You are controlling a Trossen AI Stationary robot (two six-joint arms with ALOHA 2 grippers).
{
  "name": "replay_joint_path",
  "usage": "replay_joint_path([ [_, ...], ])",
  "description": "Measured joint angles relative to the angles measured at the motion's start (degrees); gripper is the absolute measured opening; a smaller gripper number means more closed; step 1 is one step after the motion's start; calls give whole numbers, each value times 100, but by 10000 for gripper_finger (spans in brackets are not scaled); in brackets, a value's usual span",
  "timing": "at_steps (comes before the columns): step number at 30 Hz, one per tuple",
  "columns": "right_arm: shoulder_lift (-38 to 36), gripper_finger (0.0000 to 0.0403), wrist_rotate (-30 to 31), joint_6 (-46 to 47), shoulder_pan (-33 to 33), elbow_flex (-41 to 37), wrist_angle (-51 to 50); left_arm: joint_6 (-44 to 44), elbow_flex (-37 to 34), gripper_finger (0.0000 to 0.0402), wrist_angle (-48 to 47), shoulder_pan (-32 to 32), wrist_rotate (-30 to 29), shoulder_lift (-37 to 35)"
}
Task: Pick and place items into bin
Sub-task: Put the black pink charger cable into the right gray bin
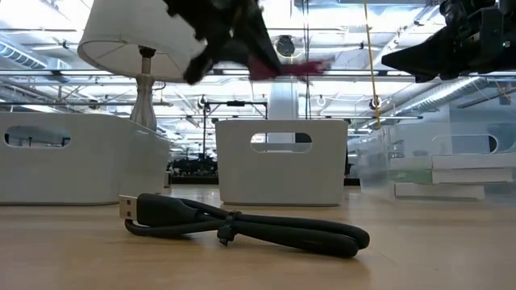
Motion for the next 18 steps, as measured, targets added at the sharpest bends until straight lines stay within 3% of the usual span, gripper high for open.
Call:
replay_joint_path([
  [8,1,4,1,-80,1,-1,-61,-709,-2,26,-12,209,984,429],
  [18,1,4,1,-80,1,-1,-59,-1397,1,26,-862,304,1811,357],
])
